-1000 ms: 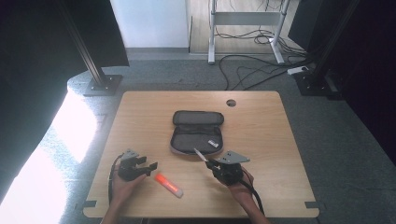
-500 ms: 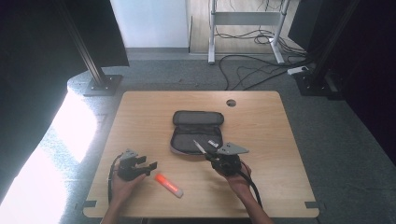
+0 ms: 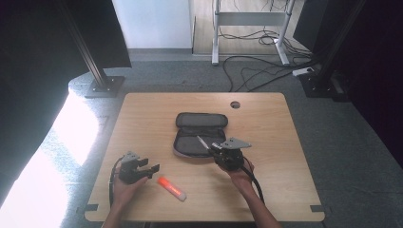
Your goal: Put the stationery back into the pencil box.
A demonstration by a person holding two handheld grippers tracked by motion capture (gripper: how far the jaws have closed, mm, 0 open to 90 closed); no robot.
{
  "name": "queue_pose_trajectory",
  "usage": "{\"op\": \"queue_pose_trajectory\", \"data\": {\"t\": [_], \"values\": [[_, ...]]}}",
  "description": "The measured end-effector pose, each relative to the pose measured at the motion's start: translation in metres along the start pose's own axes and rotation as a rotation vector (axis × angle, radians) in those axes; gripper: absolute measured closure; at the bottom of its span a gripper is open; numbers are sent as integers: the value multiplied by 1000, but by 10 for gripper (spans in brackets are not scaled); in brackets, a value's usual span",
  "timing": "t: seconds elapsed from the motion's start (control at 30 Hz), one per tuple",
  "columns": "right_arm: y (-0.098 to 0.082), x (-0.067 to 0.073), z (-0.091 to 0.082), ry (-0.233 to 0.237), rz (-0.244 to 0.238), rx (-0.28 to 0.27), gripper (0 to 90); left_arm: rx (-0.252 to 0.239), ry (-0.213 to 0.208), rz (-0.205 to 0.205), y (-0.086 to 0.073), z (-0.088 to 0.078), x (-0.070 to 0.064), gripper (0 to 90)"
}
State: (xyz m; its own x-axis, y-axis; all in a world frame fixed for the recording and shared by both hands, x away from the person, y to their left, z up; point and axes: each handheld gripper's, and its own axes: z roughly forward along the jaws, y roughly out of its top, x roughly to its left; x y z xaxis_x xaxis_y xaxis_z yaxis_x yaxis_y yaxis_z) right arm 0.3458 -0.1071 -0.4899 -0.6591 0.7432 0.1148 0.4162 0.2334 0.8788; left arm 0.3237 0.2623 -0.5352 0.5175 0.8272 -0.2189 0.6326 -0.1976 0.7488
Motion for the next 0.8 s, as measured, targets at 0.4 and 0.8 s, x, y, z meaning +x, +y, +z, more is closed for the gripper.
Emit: {"op": "queue_pose_trajectory", "data": {"t": [0.4, 0.8], "values": [[10, -4, 9, -4, -5, 15, 782, -1, 1, -2, 0, 0, 1, 352], [18, -6, 18, -4, -5, 27, 781, -4, 2, -6, 0, -2, 3, 353]]}}
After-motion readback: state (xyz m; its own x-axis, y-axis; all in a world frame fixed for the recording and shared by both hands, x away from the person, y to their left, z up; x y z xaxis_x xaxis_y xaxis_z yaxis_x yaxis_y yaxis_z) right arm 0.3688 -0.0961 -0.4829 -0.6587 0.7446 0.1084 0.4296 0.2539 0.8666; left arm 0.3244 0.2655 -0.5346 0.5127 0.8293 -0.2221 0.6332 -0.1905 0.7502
